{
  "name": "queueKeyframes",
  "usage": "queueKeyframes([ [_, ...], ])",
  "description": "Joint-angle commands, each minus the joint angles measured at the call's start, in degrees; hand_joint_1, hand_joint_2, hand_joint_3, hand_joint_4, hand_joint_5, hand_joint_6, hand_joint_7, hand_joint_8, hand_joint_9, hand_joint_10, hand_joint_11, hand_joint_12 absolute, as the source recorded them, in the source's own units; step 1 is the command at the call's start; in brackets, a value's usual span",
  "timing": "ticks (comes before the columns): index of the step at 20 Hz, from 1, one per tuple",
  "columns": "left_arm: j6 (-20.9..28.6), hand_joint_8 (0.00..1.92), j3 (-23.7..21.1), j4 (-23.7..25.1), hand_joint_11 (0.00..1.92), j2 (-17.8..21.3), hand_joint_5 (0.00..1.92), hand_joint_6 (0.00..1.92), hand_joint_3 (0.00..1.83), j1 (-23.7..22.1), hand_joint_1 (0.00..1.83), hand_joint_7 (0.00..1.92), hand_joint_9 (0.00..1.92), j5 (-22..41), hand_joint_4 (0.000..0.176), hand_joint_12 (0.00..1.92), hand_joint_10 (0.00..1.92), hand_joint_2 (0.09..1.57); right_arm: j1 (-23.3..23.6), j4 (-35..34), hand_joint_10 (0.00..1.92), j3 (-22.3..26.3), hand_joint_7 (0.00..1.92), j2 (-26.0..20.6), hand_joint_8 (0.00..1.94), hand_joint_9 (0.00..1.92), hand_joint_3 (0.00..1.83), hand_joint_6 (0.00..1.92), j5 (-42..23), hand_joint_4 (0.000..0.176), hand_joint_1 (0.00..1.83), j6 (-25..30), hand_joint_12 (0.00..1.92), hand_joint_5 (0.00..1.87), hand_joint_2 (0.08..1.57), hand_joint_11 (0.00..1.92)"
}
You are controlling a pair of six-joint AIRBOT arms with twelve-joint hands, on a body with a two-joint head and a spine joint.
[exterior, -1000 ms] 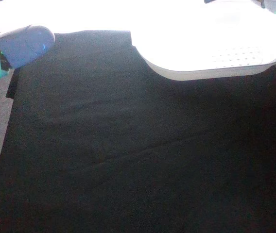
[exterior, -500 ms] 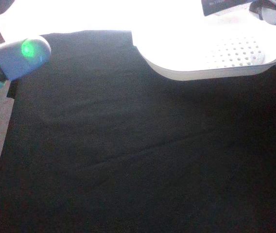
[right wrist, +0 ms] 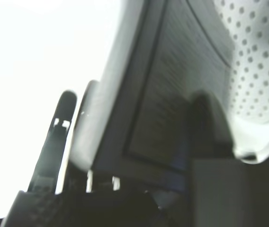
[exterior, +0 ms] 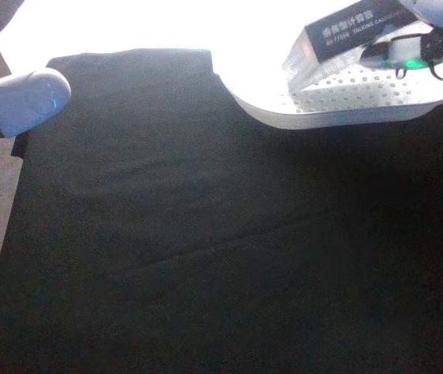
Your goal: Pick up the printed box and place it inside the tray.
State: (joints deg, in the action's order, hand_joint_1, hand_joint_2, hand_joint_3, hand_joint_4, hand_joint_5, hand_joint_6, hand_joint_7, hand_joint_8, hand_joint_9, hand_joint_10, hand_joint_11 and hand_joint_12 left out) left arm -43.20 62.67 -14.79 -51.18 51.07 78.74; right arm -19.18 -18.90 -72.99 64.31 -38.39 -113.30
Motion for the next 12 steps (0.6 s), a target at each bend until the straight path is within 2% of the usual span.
queueKeyframes([
  [1, 0.4, 0.0, -0.1, -0.7, 0.0, 0.4, 0.0, 0.0, 0.0, -0.1, 0.0, 0.0, 0.0, 7.2, 0.0, 0.0, 0.0, 0.81, 0.3, 0.9, 0.0, -0.1, 0.0, -0.4, 0.0, 0.0, 0.0, 0.0, -7.1, 0.176, 0.6, -0.2, 0.0, 0.0, 0.7, 0.0],
  [4, 0.4, 0.0, -0.1, -0.8, 0.0, 0.1, 0.0, 0.0, 0.0, 0.0, 0.0, 0.0, 0.0, 7.1, 0.0, 0.0, 0.0, 0.82, 0.3, 0.9, 0.0, 0.5, 0.0, -0.7, 0.0, 0.0, 0.0, 0.0, -7.2, 0.176, 0.6, 0.2, 0.0, 0.0, 0.62, 0.0],
  [6, 0.4, 0.0, -0.1, -0.9, 0.0, 0.0, 0.0, 0.0, 0.0, 0.0, 0.0, 0.0, 0.0, 7.0, 0.0, 0.0, 0.0, 0.81, 0.3, 2.3, 0.0, 0.6, 0.0, -1.0, 0.0, 0.0, 0.0, 0.0, -7.2, 0.176, 0.59, 3.5, 0.0, 0.0, 0.6, 0.0],
  [7, 0.4, 0.0, 0.0, -0.9, 0.0, -0.1, 0.0, 0.0, 0.0, 0.0, 0.0, 0.0, 0.0, 6.9, 0.0, 0.0, 0.0, 0.79, 0.3, 3.4, 0.0, 0.5, 0.0, -1.4, 0.0, 0.0, 0.0, 0.0, -7.2, 0.176, 0.58, 6.8, 0.0, 0.0, 0.61, 0.0],
  [9, 0.4, 0.0, 0.0, -1.0, 0.0, -0.3, 0.0, 0.0, 0.0, 0.0, 0.0, 0.0, 0.0, 6.9, 0.0, 0.0, 0.0, 0.79, 0.3, 8.1, 0.0, -0.7, 0.0, -1.9, 0.0, 0.0, 0.0, 0.0, -7.7, 0.176, 0.59, 19.5, 0.0, 0.0, 0.61, 0.0],
  [10, 0.4, 0.0, 0.0, -1.1, 0.0, -0.3, 0.0, 0.0, 0.0, 0.1, 0.0, 0.0, 0.0, 6.8, 0.0, 0.0, 0.0, 0.8, 0.3, 13.1, 0.0, -4.2, 0.0, -2.4, 0.0, 0.0, 0.0, 0.0, -9.3, 0.176, 0.57, 39.1, 0.0, 0.0, 0.58, 0.0],
  [11, 0.4, 0.0, 0.0, -1.2, 0.0, -0.4, 0.0, 0.0, 0.0, 0.1, 0.0, 0.0, 0.0, 6.8, 0.0, 0.0, 0.0, 0.8, 0.3, 15.9, 0.0, -6.5, 0.0, -2.3, 0.0, 0.0, 0.0, 0.0, -10.2, 0.176, 0.57, 48.8, 0.0, 0.0, 0.57, 0.0],
  [12, 0.4, 0.0, 0.0, -1.2, 0.0, -0.4, 0.0, 0.0, 0.0, 0.1, 0.0, 0.0, 0.0, 6.8, 0.0, 0.0, 0.0, 0.8, 0.0, 18.8, 0.0, -10.3, 0.0, -1.5, 0.0, 0.0, 0.0, 0.0, -11.5, 0.176, 0.56, 62.1, 0.0, 0.0, 0.61, 0.0],
])
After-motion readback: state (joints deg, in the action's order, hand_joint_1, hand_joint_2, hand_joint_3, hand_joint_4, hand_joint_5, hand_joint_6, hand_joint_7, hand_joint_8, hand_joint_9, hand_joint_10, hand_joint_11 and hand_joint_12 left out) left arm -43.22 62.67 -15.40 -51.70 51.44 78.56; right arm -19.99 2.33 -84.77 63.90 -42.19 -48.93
